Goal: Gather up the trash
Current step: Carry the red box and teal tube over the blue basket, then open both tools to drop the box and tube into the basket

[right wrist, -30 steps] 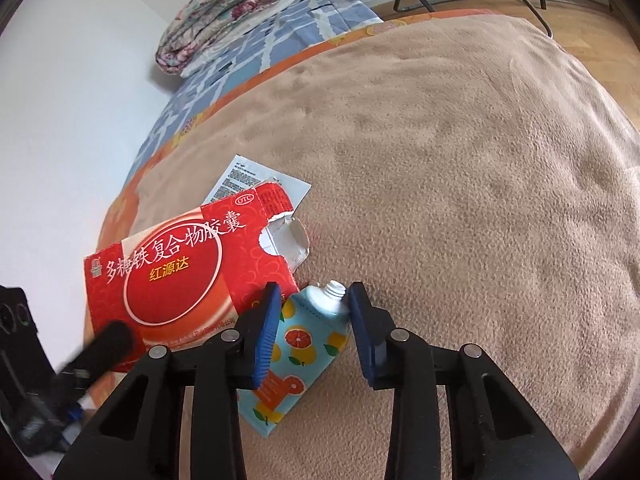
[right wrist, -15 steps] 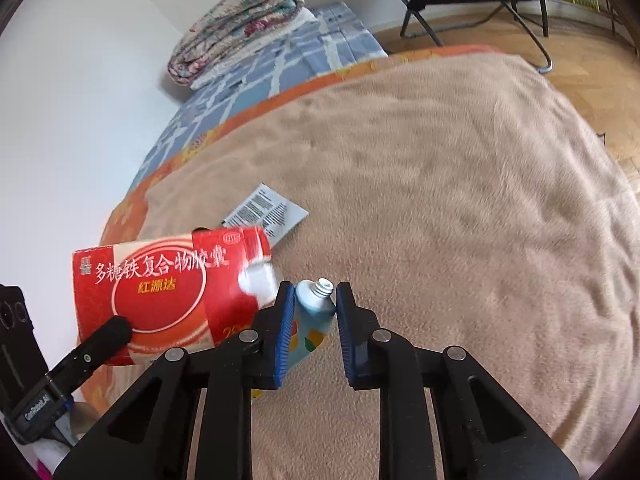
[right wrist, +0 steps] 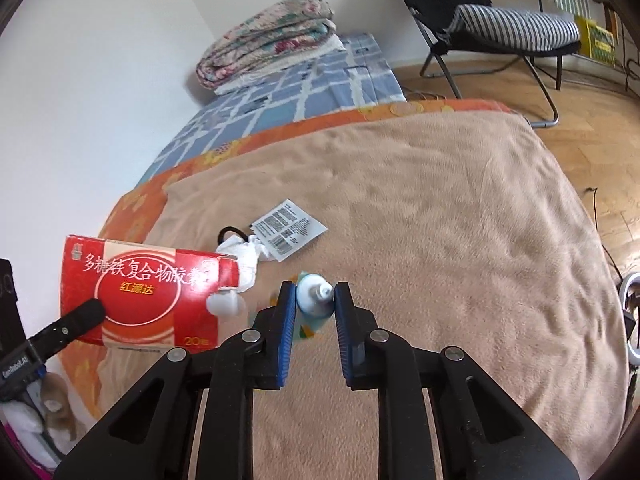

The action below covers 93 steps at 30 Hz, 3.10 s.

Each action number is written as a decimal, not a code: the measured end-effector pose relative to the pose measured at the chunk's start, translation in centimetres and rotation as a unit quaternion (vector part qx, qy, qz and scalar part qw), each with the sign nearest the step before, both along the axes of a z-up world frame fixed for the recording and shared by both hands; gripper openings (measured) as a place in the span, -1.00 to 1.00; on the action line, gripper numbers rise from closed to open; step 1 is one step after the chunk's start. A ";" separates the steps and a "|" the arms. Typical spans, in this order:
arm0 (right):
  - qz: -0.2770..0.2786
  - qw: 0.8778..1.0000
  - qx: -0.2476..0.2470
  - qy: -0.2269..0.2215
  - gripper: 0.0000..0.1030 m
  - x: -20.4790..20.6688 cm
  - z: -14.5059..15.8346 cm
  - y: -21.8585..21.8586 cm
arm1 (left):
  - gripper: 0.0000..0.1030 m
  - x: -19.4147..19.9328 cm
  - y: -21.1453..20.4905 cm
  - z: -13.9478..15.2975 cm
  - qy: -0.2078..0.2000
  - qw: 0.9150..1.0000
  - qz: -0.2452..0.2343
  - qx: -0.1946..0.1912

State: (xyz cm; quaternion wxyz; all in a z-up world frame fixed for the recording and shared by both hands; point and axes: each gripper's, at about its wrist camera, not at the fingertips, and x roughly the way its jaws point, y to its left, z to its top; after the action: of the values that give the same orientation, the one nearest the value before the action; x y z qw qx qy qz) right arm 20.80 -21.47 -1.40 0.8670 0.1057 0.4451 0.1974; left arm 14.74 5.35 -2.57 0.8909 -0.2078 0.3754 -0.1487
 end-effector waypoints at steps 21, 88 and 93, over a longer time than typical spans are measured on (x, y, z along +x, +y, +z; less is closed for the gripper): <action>0.054 0.998 0.002 -0.034 -0.67 -11.0 3.6 -2.6 | -0.66 -13.4 1.0 2.8 0.001 1.000 0.004 -0.003; 0.166 0.976 -0.073 0.124 0.05 -27.4 -6.3 -1.5 | -0.15 -26.4 -10.2 -10.5 0.172 0.973 -0.101 0.112; 0.162 0.976 -0.076 0.126 0.05 -27.3 -6.3 -1.5 | -0.15 -26.3 -10.3 -10.4 0.171 0.974 -0.100 0.112</action>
State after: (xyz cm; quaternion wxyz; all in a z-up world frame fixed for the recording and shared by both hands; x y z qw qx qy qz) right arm -6.52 -22.98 -7.72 0.7659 -0.0102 0.5759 0.2859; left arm -11.54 -4.90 -13.01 0.8120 -0.0904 0.5550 -0.1563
